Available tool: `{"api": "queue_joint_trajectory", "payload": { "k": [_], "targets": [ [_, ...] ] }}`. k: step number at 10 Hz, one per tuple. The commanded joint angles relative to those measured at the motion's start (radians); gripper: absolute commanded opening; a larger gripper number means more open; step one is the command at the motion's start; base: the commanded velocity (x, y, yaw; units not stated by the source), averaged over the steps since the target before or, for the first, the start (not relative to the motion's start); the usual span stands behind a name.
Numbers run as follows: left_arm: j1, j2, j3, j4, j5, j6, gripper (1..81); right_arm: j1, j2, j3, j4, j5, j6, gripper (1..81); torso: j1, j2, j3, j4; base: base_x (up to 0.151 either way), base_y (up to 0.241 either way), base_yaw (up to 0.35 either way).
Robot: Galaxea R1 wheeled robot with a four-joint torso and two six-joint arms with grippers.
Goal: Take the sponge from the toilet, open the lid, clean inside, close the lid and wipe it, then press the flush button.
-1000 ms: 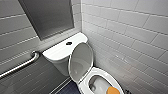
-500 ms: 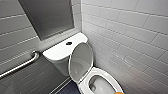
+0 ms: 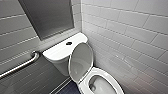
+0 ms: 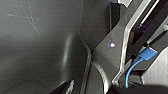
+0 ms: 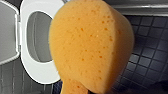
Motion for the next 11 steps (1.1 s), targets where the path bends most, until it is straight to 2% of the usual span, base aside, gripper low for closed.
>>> {"api": "queue_joint_trajectory", "payload": {
  "k": [1,3,4,5,6,7,9,10,11],
  "targets": [
    [-0.018,-0.042,0.036,0.019,0.064,0.002,81.1,-0.09,-0.066,-0.053,-0.023,0.09,-0.005,1.0,0.0,0.0,0.0,0.0,0.0,0.0,0.0],
    [-0.046,-0.056,0.059,0.02,0.073,0.002,81.1,-0.233,-0.019,-0.149,-0.06,0.117,-0.018,1.0,0.0,0.0,0.0,0.0,0.0,0.0,0.0],
    [-0.058,-0.059,0.068,0.02,0.078,0.002,81.1,-0.304,0.021,-0.218,-0.072,0.174,-0.023,1.0,-0.064,0.1,0.0,0.0,0.0,0.0,0.0],
    [-0.072,-0.065,0.078,0.02,0.079,0.002,81.1,-0.371,0.077,-0.308,-0.088,0.276,-0.023,1.0,-0.066,0.103,0.0,0.0,0.0,0.0,0.0],
    [-0.081,-0.073,0.09,0.022,0.081,0.002,81.1,-0.414,0.117,-0.375,-0.089,0.331,-0.022,1.0,-0.077,0.119,0.0,0.0,0.0,0.0,0.0],
    [-0.094,-0.087,0.108,0.022,0.081,0.002,81.1,-0.451,0.17,-0.47,-0.089,0.362,-0.022,1.0,-0.098,0.151,0.038,0.0,0.0,0.0,0.0],
    [-0.118,-0.099,0.124,0.02,0.095,0.002,81.1,-0.497,0.25,-0.579,-0.095,0.36,-0.023,1.0,-0.142,0.221,0.051,0.0,0.0,0.0,0.0],
    [-0.13,-0.098,0.12,0.019,0.096,0.002,81.1,-0.515,0.285,-0.622,-0.109,0.36,-0.023,1.0,-0.165,0.256,0.025,0.0,0.0,0.0,0.0],
    [-0.143,-0.096,0.119,0.01,0.125,0.002,81.1,-0.529,0.351,-0.712,-0.126,0.363,-0.023,1.0,-0.188,0.292,0.029,0.0,0.0,0.0,0.0]
  ]
}}
